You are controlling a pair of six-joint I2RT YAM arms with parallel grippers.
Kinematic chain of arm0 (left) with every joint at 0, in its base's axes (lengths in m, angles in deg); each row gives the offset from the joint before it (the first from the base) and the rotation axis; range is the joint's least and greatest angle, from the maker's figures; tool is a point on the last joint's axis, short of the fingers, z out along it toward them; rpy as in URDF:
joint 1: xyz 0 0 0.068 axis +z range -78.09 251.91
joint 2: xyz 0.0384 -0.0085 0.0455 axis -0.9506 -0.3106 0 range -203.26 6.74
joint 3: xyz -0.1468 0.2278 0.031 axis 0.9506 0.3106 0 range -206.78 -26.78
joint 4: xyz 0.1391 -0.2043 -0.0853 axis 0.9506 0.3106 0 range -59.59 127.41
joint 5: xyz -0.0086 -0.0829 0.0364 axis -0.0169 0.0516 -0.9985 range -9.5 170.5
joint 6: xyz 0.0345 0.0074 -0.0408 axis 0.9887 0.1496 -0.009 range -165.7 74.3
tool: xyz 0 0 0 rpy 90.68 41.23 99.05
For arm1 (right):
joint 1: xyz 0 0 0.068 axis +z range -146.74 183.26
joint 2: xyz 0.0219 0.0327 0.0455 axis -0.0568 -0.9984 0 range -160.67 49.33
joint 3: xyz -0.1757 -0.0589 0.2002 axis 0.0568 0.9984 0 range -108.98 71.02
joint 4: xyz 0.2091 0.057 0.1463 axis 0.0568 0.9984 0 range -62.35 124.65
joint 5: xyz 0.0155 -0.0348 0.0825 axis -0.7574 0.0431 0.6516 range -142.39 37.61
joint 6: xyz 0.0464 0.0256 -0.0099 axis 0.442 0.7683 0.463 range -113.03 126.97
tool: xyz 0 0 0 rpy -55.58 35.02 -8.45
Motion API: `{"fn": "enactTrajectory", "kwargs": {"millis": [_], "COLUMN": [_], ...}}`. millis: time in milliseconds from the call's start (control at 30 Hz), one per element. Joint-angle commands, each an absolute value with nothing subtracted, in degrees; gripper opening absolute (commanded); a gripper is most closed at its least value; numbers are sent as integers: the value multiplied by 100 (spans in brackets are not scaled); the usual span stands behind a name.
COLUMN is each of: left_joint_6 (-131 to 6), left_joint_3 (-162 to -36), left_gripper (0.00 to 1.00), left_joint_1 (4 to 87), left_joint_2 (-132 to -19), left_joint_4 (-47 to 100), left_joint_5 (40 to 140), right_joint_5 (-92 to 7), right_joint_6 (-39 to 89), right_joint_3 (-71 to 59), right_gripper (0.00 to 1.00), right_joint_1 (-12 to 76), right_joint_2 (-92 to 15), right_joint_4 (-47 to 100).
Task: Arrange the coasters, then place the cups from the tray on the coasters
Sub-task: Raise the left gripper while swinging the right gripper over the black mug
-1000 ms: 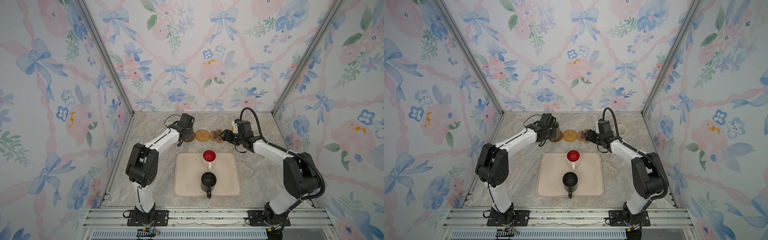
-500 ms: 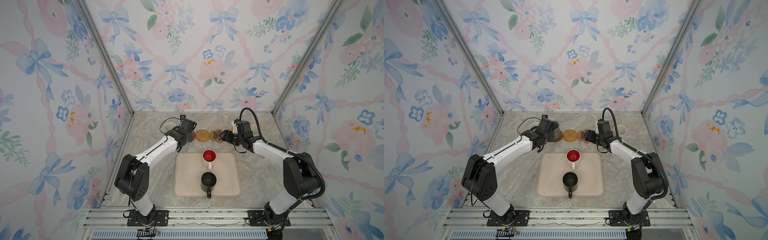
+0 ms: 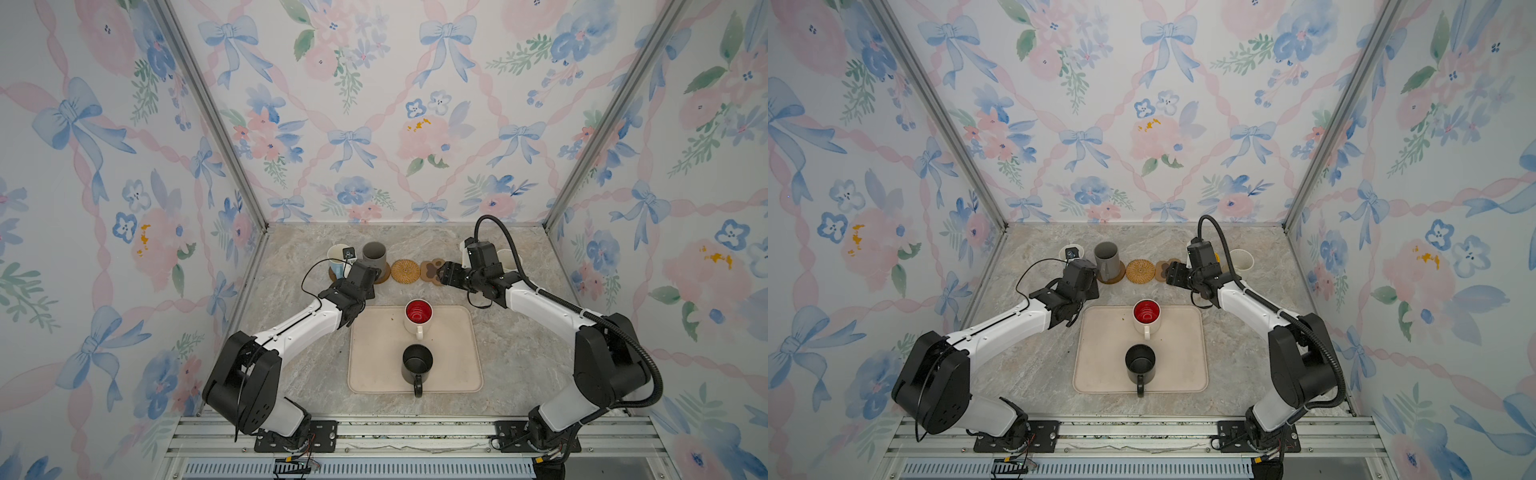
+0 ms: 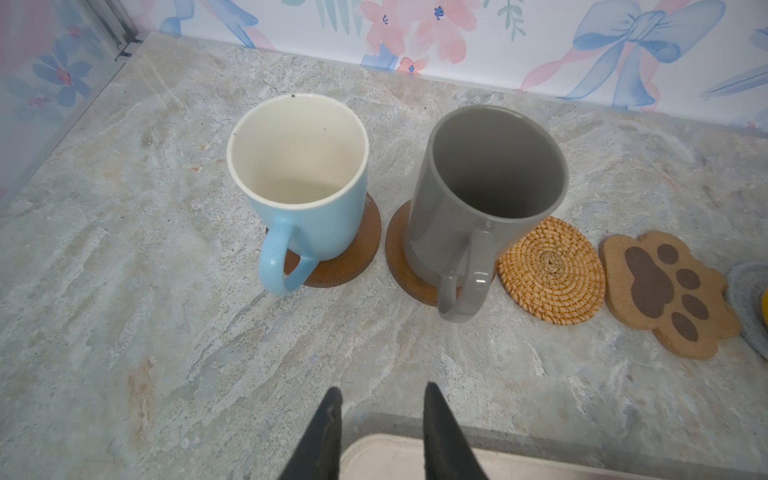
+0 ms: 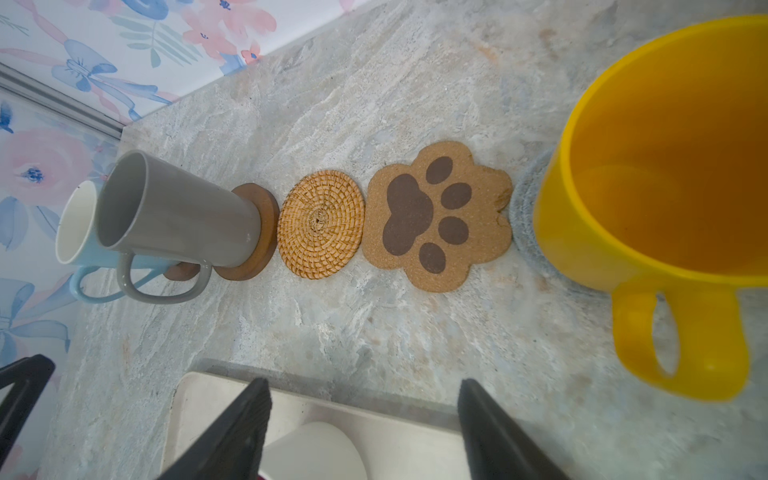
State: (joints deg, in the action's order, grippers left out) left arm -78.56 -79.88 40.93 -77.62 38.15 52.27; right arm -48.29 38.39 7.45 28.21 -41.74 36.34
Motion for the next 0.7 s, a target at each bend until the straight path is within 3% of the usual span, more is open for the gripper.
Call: {"fn": "enactTrajectory", "kwargs": {"millis": [0,233,400,667], "left_joint_6": [-7954,-7625,-7307,-6983], "left_joint_3": [-7739,-7132,-7099,-6982], "left_gripper": [31,41,51,59], "left_joint_1": [4004,3888,3890,3894], "left_joint_2": [-7605,-7548,-7672,-7694], "left_joint_4": [3362,2220,1939,1803], "left_joint_5": [5289,5640,5995,5935], "right_joint_5": [-5229,-5823,-6057,-6261], "right_joint_6": [3630,3470,3465,3381], "right_joint_3": [590,273,111,77], "right_gripper": [75,77,77,77], "right_joint_1": [3033,3485,3711,3934], "right_joint_2": [-3888,-3811,-3855,-3840], "right_joint_4": [3963,4435,4506,4547]}}
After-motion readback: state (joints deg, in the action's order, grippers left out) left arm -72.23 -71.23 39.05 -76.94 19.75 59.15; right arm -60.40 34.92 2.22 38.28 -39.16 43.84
